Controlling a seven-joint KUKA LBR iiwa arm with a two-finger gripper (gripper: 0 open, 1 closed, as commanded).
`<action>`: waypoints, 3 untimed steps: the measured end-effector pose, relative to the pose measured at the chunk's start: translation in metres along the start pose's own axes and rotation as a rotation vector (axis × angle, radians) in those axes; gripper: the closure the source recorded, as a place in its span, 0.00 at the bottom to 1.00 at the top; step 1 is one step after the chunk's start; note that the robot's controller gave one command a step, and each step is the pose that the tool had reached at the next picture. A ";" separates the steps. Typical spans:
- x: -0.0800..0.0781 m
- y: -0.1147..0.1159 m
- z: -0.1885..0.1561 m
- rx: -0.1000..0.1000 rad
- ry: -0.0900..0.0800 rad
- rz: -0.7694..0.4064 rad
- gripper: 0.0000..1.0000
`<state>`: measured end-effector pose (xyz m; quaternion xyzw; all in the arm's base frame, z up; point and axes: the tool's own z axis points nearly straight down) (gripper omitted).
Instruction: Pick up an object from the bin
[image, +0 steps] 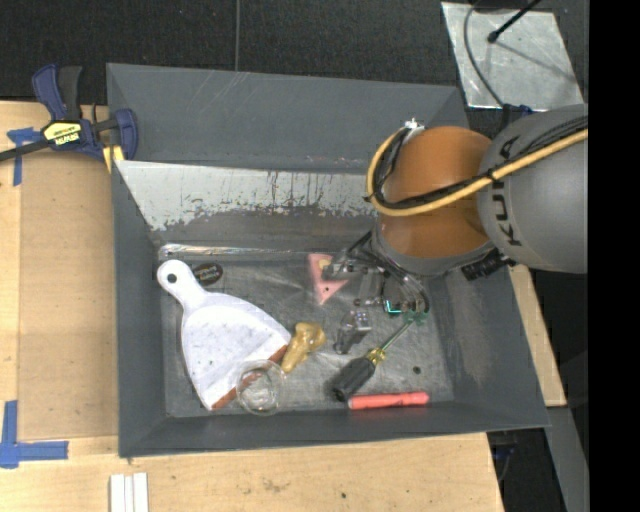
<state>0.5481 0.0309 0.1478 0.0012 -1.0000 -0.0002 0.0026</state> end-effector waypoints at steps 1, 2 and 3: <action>-0.002 0.000 -0.004 0.000 -0.008 0.001 0.00; 0.033 0.025 0.053 0.004 -0.023 -0.458 1.00; 0.033 0.024 0.053 0.004 -0.023 -0.458 1.00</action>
Offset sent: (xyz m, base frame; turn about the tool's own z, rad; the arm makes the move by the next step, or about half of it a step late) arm -0.0388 0.0253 -0.0581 -0.4622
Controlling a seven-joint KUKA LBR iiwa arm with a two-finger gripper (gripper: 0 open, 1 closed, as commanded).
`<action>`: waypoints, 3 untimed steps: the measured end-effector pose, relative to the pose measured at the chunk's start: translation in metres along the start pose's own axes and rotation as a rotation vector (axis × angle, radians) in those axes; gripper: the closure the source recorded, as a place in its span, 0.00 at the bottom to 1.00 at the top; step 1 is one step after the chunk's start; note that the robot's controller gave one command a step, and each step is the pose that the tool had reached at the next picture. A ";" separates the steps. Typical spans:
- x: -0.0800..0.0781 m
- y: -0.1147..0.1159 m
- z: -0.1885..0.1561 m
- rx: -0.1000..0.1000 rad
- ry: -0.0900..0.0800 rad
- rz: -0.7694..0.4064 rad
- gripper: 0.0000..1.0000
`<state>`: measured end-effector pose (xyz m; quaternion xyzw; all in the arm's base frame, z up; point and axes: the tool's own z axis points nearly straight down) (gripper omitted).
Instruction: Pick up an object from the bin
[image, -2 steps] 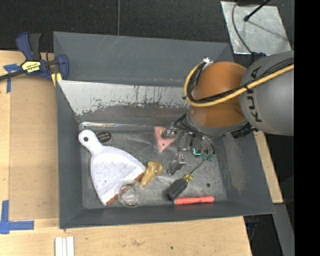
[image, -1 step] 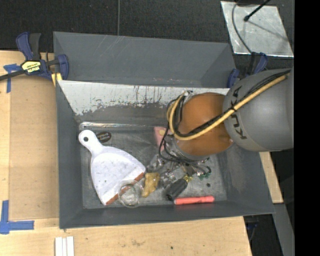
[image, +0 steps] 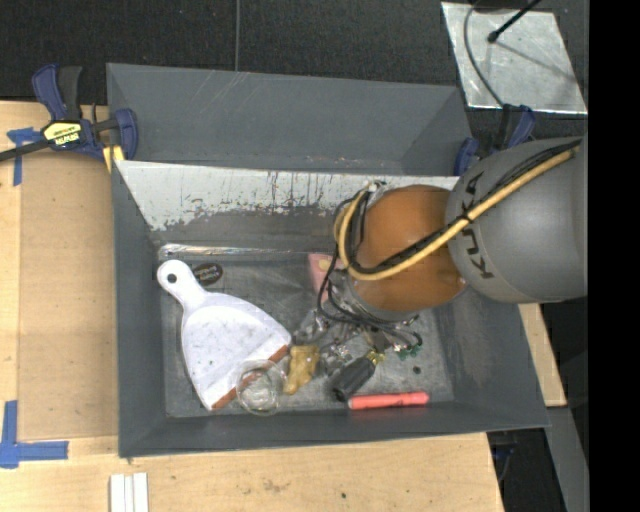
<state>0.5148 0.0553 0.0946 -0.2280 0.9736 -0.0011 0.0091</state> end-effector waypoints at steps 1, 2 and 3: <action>-0.001 -0.013 -0.133 -0.005 0.013 -0.010 1.00; -0.001 -0.013 -0.133 -0.006 0.014 -0.010 1.00; -0.005 0.029 -0.062 -0.011 0.019 -0.231 0.00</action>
Offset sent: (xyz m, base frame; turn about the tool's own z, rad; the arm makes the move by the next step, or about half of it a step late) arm 0.0000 0.0000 0.0000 0.0000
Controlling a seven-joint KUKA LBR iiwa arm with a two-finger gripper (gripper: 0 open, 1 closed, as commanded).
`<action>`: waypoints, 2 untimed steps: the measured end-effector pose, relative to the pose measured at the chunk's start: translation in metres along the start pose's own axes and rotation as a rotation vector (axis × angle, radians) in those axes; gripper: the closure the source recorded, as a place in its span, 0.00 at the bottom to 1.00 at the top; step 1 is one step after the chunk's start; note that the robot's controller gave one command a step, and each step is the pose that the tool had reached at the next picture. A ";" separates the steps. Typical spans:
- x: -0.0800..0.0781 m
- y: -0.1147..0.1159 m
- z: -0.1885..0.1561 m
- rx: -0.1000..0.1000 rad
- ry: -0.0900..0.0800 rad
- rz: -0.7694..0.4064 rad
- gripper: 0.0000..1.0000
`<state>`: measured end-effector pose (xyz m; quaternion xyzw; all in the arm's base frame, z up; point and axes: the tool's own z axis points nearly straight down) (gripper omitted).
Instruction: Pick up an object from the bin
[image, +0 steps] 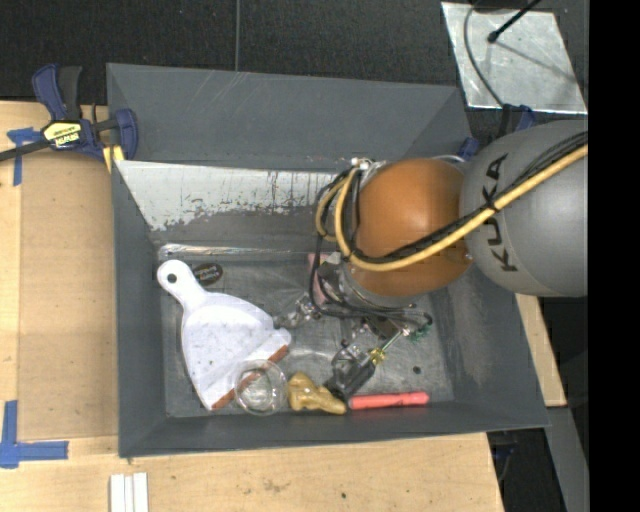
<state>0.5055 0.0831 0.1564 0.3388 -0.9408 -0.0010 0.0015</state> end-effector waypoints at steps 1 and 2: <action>0.000 -0.001 -0.002 0.002 -0.003 0.003 0.00; 0.048 -0.053 0.072 -0.002 -0.001 -0.472 1.00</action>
Offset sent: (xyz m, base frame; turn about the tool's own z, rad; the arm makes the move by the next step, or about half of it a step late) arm -0.0069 -0.0791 -0.0864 -0.4710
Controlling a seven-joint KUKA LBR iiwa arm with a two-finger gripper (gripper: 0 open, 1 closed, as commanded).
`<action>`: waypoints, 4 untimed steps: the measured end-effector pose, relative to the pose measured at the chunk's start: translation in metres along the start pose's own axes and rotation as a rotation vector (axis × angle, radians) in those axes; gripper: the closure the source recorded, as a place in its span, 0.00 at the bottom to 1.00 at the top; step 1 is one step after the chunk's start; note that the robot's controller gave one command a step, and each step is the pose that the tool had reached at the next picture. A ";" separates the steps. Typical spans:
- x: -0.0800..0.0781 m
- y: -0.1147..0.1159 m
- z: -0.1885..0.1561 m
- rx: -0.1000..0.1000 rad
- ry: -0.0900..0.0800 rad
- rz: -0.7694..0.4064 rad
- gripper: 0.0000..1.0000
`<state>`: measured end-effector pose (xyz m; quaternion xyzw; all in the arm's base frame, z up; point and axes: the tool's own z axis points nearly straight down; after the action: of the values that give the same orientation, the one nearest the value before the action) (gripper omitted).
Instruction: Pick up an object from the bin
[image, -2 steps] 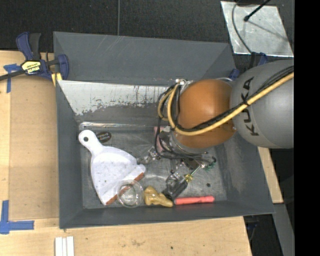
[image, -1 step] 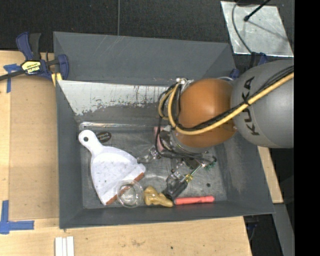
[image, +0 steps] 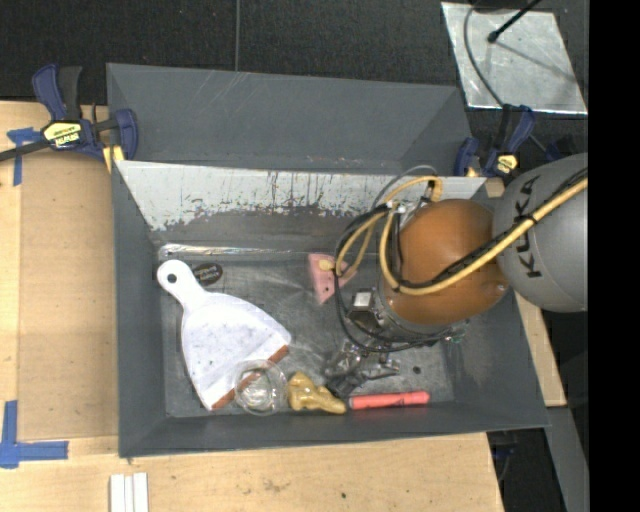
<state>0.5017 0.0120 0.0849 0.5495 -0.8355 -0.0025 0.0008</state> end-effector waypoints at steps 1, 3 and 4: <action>0.000 0.000 0.000 0.000 0.000 0.001 1.00; 0.001 -0.001 -0.082 0.009 -0.002 -0.013 0.00; 0.001 0.003 -0.071 0.006 -0.001 -0.009 0.00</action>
Offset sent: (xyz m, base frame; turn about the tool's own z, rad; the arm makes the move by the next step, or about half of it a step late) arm 0.0166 0.0012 0.1967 -0.0752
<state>0.4991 0.0121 0.1559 0.5532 -0.8331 -0.0002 -0.0012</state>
